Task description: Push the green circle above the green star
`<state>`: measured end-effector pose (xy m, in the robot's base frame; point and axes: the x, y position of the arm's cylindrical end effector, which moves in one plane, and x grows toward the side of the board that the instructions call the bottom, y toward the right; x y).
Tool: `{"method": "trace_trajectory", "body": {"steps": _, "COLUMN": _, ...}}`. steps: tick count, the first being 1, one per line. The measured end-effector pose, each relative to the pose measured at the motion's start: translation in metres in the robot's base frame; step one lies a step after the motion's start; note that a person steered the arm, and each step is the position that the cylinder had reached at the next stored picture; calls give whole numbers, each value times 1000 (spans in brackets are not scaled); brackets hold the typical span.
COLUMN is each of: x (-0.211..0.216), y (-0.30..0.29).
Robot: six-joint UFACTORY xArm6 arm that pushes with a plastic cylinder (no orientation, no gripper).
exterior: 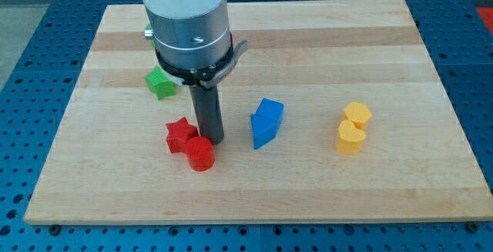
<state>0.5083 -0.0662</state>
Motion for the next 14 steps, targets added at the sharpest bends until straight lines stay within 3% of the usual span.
{"method": "trace_trajectory", "body": {"steps": 1, "x": -5, "y": 0}}
{"method": "trace_trajectory", "body": {"steps": 2, "x": -56, "y": -2}}
{"method": "trace_trajectory", "body": {"steps": 4, "x": -206, "y": -16}}
{"method": "trace_trajectory", "body": {"steps": 5, "x": -248, "y": -45}}
{"method": "trace_trajectory", "body": {"steps": 10, "x": -276, "y": -115}}
{"method": "trace_trajectory", "body": {"steps": 11, "x": -235, "y": -115}}
{"method": "trace_trajectory", "body": {"steps": 14, "x": -203, "y": -115}}
